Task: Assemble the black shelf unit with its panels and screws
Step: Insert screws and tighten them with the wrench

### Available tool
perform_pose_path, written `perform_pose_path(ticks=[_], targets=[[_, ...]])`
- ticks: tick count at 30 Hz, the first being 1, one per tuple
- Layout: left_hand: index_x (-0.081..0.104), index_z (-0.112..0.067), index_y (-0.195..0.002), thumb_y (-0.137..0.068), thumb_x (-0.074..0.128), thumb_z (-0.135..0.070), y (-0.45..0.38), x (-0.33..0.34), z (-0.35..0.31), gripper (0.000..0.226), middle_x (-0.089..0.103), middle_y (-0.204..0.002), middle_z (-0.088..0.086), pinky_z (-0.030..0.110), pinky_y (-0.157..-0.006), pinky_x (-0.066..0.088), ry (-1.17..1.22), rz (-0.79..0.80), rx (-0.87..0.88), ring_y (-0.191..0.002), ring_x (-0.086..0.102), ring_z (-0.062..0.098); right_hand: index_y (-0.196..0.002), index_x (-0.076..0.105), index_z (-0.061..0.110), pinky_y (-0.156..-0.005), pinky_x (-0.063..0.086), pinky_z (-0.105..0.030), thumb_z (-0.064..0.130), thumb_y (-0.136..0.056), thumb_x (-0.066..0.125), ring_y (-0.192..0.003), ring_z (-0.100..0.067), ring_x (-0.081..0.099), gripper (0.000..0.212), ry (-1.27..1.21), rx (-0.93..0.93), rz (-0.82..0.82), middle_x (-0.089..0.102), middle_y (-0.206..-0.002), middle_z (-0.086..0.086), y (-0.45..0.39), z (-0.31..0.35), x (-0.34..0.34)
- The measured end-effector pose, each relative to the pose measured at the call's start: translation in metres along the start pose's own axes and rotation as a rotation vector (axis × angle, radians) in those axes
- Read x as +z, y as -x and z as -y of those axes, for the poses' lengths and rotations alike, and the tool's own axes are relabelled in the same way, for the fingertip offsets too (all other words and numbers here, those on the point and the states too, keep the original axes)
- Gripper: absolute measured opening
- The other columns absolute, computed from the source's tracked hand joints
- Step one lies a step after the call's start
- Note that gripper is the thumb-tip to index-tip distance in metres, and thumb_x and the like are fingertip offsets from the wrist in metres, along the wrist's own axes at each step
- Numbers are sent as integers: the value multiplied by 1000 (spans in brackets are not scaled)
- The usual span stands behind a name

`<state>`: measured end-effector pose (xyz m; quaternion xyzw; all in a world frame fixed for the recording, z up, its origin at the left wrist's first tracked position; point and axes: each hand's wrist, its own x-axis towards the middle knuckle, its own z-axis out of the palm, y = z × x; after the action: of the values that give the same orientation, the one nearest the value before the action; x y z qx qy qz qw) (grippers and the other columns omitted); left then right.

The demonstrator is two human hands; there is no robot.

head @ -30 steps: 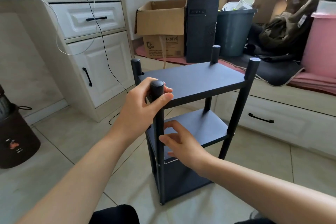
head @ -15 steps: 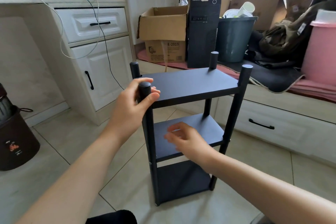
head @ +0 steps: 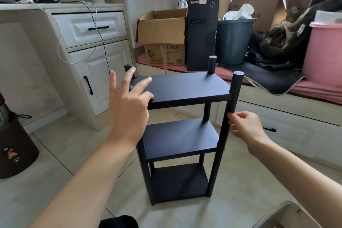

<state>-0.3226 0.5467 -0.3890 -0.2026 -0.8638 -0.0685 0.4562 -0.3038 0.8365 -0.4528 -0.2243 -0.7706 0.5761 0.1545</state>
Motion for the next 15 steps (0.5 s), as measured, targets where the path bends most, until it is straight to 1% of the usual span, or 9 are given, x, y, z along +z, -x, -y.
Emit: perform_pose_path(ticks=[1,3,5,6,8,10,12,13,15], targets=[[79,-5,-84,-78,63,18,0,1,-5,29,72,-120,10,62,-119,13,-17,12,19,-131,51,45,-94,60,10,-78,55,-45,25,-94,63,-76,-23,60,16,23,1,-12,67,-94,-16,-3,-2,-2],[79,-5,-87,-78,64,15,0,3,-15,27,75,-113,11,64,-117,19,-22,22,49,-127,56,42,-110,53,14,-86,56,-48,30,-92,67,-86,-22,62,28,55,-7,-7,62,-100,-8,-6,-3,-5],[79,-5,-99,-79,66,9,2,6,-26,28,74,-115,10,65,-117,21,-13,62,61,-125,59,39,-125,51,21,-92,53,-45,31,-93,66,-98,-20,61,37,80,-57,37,61,-107,-1,-8,-4,-7],[77,-6,-107,-80,66,5,3,9,-33,32,73,-119,10,63,-118,20,-4,100,54,-126,59,37,-129,51,24,-93,52,-42,29,-94,64,-101,-17,60,38,87,-92,63,61,-109,2,-9,-4,-8],[70,-7,-124,-81,65,0,4,14,-49,44,68,-130,10,59,-120,19,26,198,36,-131,55,34,-130,54,30,-88,50,-32,23,-97,60,-100,-8,60,34,60,-148,114,61,-108,9,-10,-7,-7],[58,-9,-140,-85,64,-6,4,21,-63,55,59,-143,8,55,-122,21,70,297,42,-137,50,32,-121,57,33,-78,47,-24,18,-99,56,-100,-3,60,27,19,-176,147,64,-108,10,-11,-8,-5],[48,-13,-148,-89,64,-13,4,27,-73,62,50,-151,5,54,-123,19,70,339,46,-142,44,31,-115,58,32,-77,47,-25,16,-101,52,-103,-8,61,22,-6,-164,162,67,-110,7,-10,-6,-3],[47,-13,-149,-89,65,-17,5,30,-77,63,50,-151,5,55,-122,19,56,336,43,-141,44,32,-114,57,32,-79,48,-28,16,-101,52,-105,-11,62,21,-18,-153,164,67,-111,5,-9,-6,-2],[53,-12,-144,-86,71,-21,6,38,-85,62,56,-146,6,60,-119,24,28,278,29,-137,49,34,-111,57,33,-87,52,-35,17,-102,51,-105,-14,62,20,-20,-155,150,67,-111,5,-8,-7,-3]])
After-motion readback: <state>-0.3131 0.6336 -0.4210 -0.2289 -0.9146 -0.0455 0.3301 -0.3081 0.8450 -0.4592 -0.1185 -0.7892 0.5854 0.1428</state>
